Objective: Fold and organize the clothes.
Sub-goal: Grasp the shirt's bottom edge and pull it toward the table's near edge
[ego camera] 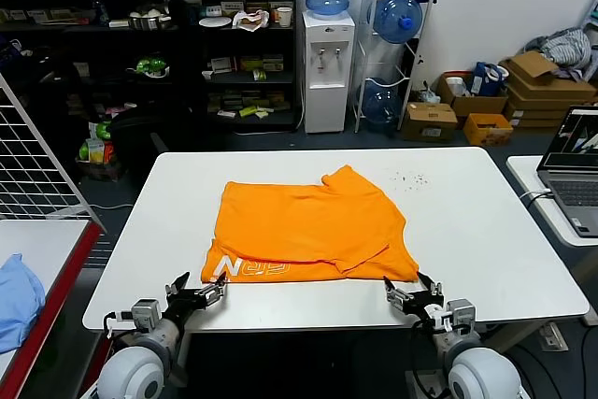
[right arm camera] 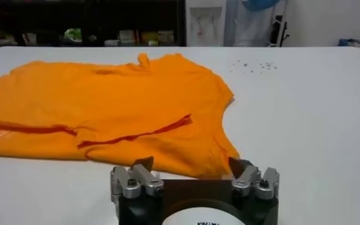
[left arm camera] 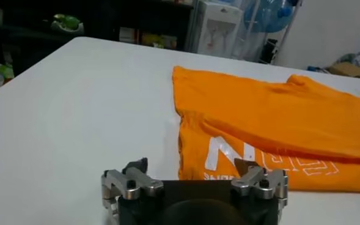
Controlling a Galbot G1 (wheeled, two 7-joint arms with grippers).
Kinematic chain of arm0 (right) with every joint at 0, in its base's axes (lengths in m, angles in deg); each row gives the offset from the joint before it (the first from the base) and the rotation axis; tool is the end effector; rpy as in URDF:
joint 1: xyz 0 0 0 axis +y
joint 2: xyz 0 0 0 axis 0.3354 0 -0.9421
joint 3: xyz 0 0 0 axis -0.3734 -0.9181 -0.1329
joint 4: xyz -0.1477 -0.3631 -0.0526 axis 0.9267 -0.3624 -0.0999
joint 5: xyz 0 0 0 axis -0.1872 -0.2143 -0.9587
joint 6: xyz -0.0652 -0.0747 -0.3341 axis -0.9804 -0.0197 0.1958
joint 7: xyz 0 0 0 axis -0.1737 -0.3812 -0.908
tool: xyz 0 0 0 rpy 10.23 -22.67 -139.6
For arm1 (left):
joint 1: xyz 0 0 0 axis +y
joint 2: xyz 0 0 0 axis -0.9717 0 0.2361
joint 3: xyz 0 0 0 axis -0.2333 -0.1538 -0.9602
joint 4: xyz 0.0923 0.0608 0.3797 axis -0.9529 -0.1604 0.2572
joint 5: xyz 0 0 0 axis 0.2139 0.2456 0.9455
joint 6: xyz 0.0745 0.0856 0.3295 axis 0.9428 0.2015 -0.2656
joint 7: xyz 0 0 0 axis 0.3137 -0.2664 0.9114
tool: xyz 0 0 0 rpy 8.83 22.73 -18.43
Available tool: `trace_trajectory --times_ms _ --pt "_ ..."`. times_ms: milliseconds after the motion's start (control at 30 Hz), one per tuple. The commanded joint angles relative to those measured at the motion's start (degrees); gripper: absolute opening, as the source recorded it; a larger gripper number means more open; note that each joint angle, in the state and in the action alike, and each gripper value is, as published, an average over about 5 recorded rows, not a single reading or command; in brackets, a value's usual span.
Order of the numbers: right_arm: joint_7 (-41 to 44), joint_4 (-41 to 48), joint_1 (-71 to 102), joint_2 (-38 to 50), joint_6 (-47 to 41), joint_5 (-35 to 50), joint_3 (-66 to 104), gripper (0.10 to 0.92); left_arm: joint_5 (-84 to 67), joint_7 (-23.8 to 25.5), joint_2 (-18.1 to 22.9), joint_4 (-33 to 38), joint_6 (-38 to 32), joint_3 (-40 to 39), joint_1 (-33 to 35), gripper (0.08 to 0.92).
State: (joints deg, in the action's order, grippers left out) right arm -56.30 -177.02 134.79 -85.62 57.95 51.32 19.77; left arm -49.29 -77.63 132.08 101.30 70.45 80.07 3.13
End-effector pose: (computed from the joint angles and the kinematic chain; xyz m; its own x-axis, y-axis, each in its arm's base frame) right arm 0.1869 -0.1072 -0.3689 -0.8474 -0.1326 0.5142 -0.1298 0.9907 0.0416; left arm 0.2154 0.1005 -0.3767 -0.8639 0.1670 0.4751 0.1022 0.9819 -0.1593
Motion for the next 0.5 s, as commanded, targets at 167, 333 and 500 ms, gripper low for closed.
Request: trace_trajectory --times_ms 167,333,500 --pt "0.3 0.4 0.1 0.3 0.4 0.3 0.4 0.484 0.6 0.3 -0.1 -0.4 -0.2 -0.3 0.1 0.641" --pt "0.2 0.0 0.5 0.4 0.7 0.3 0.5 0.346 0.7 0.2 -0.2 -0.1 -0.3 -0.3 0.2 0.493" --pt "-0.1 -0.5 0.9 0.6 1.2 0.5 0.6 0.198 0.9 -0.1 -0.4 0.7 -0.6 -0.2 0.5 0.346"
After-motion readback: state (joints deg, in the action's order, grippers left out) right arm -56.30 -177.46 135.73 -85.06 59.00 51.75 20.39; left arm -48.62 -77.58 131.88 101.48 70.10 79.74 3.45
